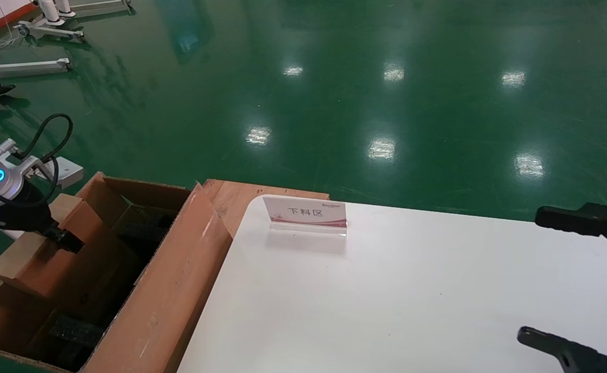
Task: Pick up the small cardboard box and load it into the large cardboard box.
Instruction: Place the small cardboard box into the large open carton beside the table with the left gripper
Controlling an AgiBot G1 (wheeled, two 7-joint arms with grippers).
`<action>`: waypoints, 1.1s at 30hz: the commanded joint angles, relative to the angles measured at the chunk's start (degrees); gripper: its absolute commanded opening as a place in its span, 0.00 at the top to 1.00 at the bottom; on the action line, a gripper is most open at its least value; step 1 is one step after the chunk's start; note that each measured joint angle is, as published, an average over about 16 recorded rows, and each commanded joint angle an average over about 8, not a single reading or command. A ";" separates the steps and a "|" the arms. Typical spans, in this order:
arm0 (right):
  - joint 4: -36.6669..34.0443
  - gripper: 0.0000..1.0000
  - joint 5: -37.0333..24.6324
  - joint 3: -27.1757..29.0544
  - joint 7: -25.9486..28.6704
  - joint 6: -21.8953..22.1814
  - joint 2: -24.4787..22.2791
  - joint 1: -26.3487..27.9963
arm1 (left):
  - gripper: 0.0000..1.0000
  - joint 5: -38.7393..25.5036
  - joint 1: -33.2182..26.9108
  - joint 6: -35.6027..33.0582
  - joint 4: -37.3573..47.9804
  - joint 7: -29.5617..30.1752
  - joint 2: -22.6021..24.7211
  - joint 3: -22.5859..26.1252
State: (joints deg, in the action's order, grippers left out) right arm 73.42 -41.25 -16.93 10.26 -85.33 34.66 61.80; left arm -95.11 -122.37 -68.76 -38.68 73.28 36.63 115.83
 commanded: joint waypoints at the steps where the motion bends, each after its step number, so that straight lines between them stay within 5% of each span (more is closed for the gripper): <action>1: 0.00 0.00 0.00 -0.01 0.00 0.00 0.00 0.00 | 1.00 -0.18 0.43 0.45 0.60 0.06 0.10 0.12; 22: 0.00 0.00 0.05 -0.07 -0.04 0.03 -0.03 0.02 | 0.97 3.13 8.41 2.11 9.92 -3.15 3.05 -0.06; 30: -0.02 0.00 0.09 -0.09 -0.04 0.05 -0.03 0.00 | 0.02 4.08 9.80 2.76 11.78 -4.63 3.69 -0.47; 33: -0.02 0.00 0.09 -0.09 -0.04 0.05 -0.04 0.00 | 0.00 4.11 9.75 2.74 11.73 -4.52 3.67 -0.47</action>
State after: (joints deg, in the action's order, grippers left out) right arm 73.41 -41.16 -17.03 10.22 -85.29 34.63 61.80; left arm -91.09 -112.71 -66.08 -27.09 68.83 40.25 115.41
